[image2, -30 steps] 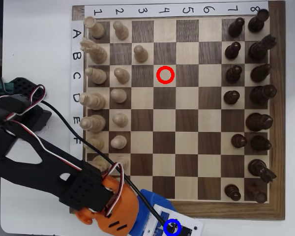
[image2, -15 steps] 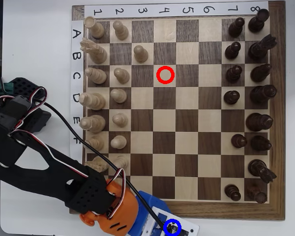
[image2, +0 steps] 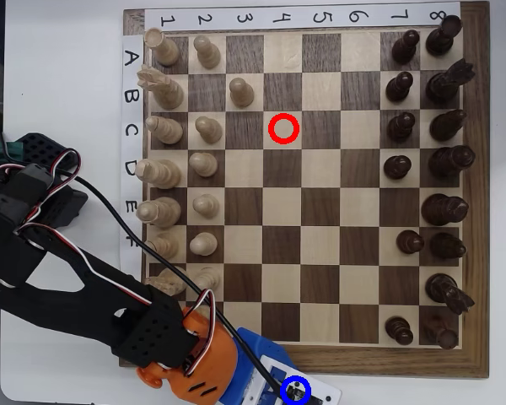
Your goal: Move the piece to destination
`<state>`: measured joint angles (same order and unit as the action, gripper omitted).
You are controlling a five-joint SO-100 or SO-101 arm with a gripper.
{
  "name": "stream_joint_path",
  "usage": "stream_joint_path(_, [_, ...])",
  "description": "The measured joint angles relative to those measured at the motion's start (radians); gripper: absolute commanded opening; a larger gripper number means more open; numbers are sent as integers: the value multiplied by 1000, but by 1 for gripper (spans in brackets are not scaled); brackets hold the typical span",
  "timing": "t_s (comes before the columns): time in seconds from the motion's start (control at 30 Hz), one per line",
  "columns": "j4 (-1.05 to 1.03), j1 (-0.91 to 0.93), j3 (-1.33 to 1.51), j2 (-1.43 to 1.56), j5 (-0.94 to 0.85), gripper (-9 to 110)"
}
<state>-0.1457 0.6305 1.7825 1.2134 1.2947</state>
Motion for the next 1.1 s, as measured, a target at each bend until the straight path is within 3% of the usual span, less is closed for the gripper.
stream_joint_path(1.1, [25,-34,-18,-3,86,0])
